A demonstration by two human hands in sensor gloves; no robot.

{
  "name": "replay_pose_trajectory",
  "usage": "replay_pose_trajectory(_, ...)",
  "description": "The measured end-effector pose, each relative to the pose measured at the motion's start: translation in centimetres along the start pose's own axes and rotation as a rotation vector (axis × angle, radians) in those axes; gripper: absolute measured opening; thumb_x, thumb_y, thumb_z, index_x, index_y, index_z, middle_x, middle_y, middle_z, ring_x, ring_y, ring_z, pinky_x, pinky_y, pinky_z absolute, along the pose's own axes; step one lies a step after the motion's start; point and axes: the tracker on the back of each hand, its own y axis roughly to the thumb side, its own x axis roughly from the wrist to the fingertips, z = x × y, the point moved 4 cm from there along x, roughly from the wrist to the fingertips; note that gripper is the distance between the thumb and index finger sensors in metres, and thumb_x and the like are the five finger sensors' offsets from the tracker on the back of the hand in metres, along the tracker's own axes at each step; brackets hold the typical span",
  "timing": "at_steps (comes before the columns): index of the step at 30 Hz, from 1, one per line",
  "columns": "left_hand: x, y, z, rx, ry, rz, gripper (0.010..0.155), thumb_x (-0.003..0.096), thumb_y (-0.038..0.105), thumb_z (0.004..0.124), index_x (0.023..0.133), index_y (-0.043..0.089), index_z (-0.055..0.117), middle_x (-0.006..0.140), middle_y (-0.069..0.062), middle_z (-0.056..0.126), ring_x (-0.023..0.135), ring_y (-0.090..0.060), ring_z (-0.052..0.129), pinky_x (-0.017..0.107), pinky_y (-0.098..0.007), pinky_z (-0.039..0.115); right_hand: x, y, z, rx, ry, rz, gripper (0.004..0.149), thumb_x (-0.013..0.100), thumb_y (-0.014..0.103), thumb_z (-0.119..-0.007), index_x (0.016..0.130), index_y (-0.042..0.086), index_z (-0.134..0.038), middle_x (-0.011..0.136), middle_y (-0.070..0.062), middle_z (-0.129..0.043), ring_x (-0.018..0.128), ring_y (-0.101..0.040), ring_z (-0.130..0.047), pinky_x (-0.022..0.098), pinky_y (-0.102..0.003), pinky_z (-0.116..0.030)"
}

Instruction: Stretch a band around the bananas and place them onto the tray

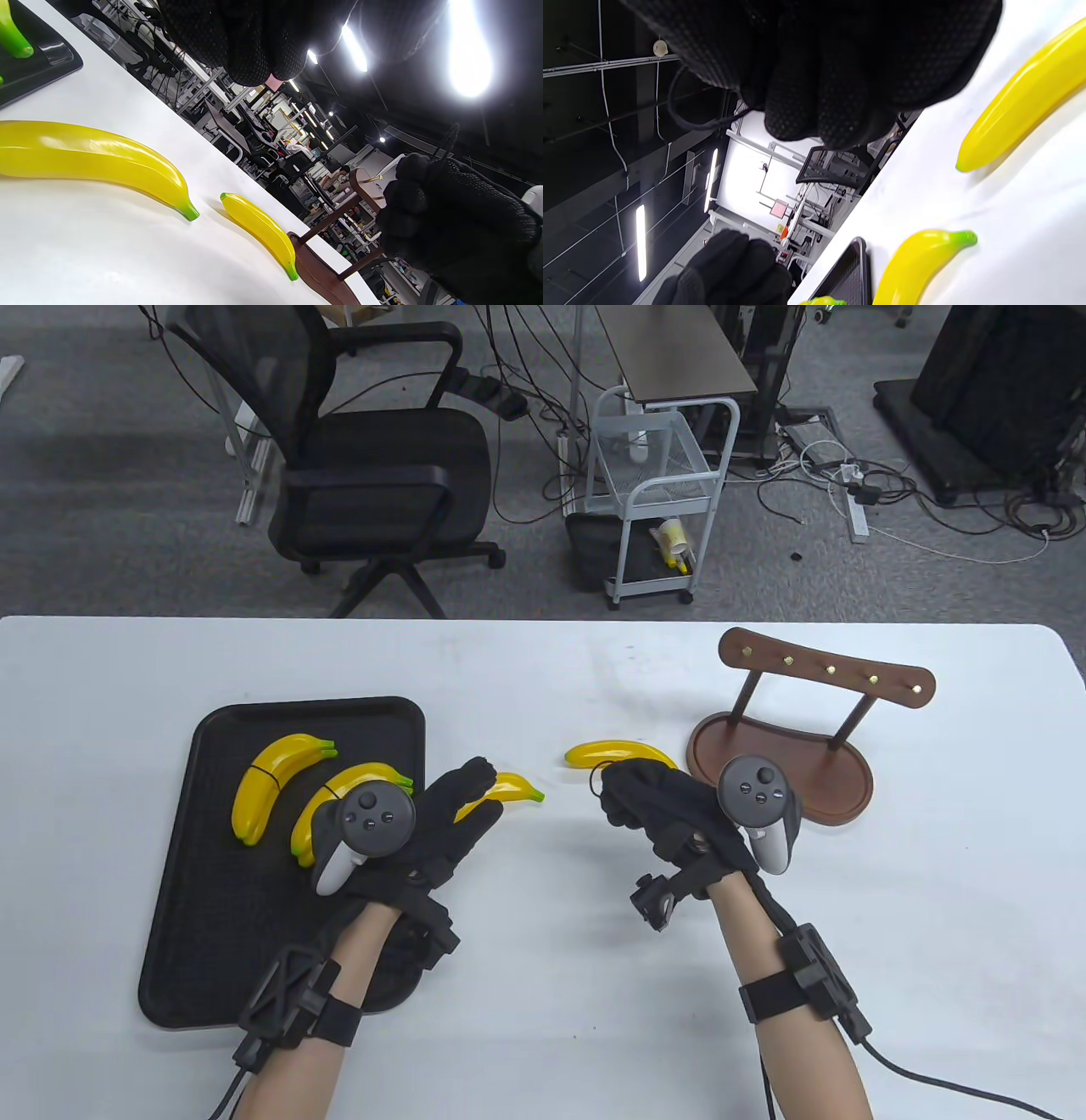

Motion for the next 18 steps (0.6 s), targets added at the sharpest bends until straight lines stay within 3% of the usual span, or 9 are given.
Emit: replay_pose_trajectory(18, 0.2, 0.8, 1.1, -0.029, -0.051, 0.052, 0.065, 0.0608, 0.055, 0.071, 0.115, 0.028, 0.048, 0.121, 0.0, 0.061, 0.109, -0.029, 0.072, 0.083, -0.047, 0.061, 0.1, 1.9, -4.5, 0.024, 0.189, 0.07, 0.037, 0.059, 0.033, -0.074, 0.085, 0.008, -0.084, 0.071, -0.011, -0.097, 0.056, -0.031, -0.1, 0.04, -0.048, -0.083)
